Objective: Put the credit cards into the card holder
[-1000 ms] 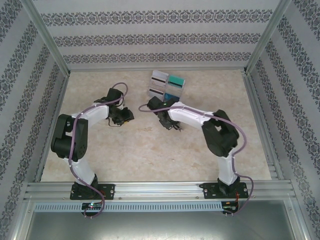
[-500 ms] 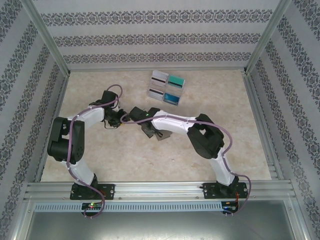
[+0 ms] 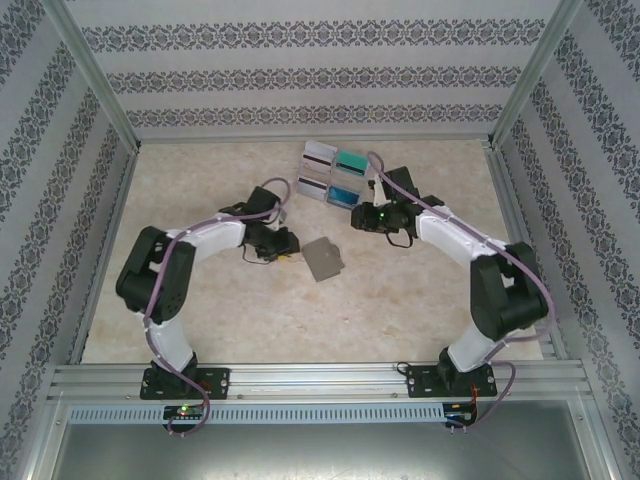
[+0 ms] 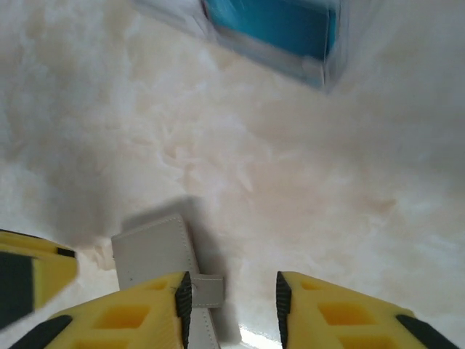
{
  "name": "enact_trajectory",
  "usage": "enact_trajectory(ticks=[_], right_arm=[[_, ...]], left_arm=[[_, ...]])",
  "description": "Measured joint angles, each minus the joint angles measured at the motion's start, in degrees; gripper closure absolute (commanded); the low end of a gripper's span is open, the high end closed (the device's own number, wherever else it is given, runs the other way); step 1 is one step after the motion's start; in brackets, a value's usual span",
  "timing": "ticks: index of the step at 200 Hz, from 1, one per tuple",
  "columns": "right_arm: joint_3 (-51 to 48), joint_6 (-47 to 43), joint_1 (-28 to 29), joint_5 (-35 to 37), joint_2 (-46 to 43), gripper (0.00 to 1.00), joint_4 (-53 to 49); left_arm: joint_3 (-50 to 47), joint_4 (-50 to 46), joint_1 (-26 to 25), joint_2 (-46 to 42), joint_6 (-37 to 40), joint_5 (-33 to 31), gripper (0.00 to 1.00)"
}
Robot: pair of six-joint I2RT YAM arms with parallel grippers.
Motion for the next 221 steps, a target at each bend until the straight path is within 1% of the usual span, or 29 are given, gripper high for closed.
enact_trajectory(ticks=[15, 32, 63, 86, 101, 118, 137, 161, 182, 194, 221], right_arm=[[-3.0, 2.9, -0.3, -6.2, 4.7, 0.60, 4.0], [-5.7, 5.6, -0.2, -11.3, 8.0, 0.59, 7.2], [-6.2, 8.7, -0.4, -16.9, 11.0, 0.59, 13.1], [-6.7, 11.6, -0.6, -20.0, 12.3, 0.62, 18.2], [-7.3, 13.1, -0.4, -21.0, 12.8, 0.63, 21.0], [-7.9, 14.1, 0.4, -21.7, 12.8, 0.67, 22.5], [-8.1, 14.8, 1.8, -22.5, 12.8, 0.68, 23.2], [-8.2, 15.0, 3.5, -22.5, 12.8, 0.66, 23.3], [-8.5, 14.7, 3.8, -21.9, 12.7, 0.62, 23.0], [-8.5, 14.4, 3.8, -21.3, 12.3, 0.61, 22.5], [-8.4, 11.2, 3.4, -18.5, 9.3, 0.58, 17.5]], left_arm=[[2.2, 0.1, -1.6, 3.2, -1.2, 0.2, 0.63], [4.4, 0.0, -1.6, 5.0, -2.0, 0.1, 0.62], [8.3, 0.1, -1.5, 8.0, -2.7, 0.1, 0.62], [9.6, -0.9, -1.4, 9.0, -2.7, 0.3, 0.62], [10.2, -1.6, -1.4, 9.3, -2.7, 0.3, 0.62], [10.5, -2.1, -1.4, 9.4, -2.7, 0.3, 0.62], [10.9, -2.6, -1.5, 9.6, -2.7, 0.1, 0.62], [11.5, -2.9, -1.5, 9.6, -2.6, -0.4, 0.61], [12.0, -3.3, -1.5, 9.6, -2.0, -1.0, 0.56], [12.1, -3.9, -1.5, 9.2, -1.1, -1.6, 0.55], [12.0, -5.7, -1.5, 5.6, 1.1, -2.6, 0.55]])
